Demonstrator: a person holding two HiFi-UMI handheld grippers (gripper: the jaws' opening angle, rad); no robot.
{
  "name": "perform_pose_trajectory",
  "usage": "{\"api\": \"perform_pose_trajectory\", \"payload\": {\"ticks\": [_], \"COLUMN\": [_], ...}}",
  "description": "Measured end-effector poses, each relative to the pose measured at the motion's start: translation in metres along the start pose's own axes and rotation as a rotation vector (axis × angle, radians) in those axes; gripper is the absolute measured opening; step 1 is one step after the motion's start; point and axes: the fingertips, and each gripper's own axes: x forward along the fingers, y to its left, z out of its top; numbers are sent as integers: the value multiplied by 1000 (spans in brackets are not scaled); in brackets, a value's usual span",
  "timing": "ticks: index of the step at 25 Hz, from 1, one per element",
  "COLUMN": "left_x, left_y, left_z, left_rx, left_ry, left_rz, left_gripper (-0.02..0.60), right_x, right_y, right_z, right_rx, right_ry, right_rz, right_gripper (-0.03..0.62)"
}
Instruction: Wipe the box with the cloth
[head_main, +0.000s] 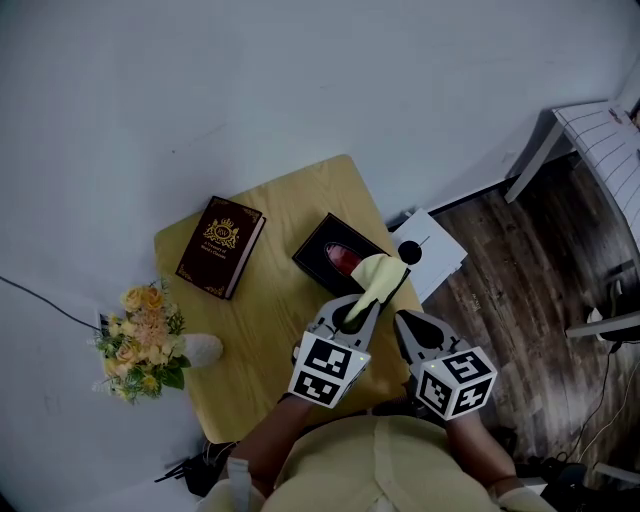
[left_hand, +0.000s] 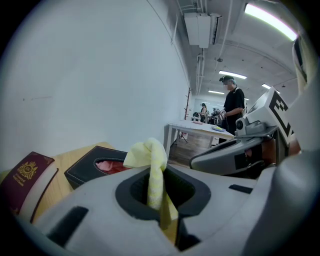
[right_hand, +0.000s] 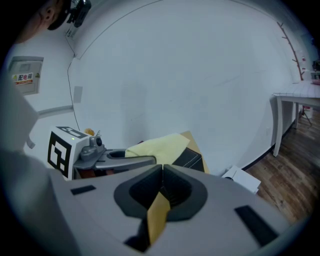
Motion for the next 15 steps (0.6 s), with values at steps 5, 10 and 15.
{"api": "perform_pose_trajectory", "payload": {"ticks": [5, 10, 15], "left_x": [-26, -56, -83], "left_y": [25, 53, 87], "left_z": [6, -2, -21], "left_rx": [-23, -63, -73], "left_ry": [-57, -80, -83], "left_rz": [87, 184, 314], "left_gripper": [35, 35, 35], "right_x": [0, 7, 19], "right_y": [8, 22, 38], "right_z": [-1, -1, -1], "right_rx": [-3, -21, -52], "right_ry": [-7, 0, 26], "right_rz": [-4, 21, 68], "right_gripper": [31, 31, 31]}}
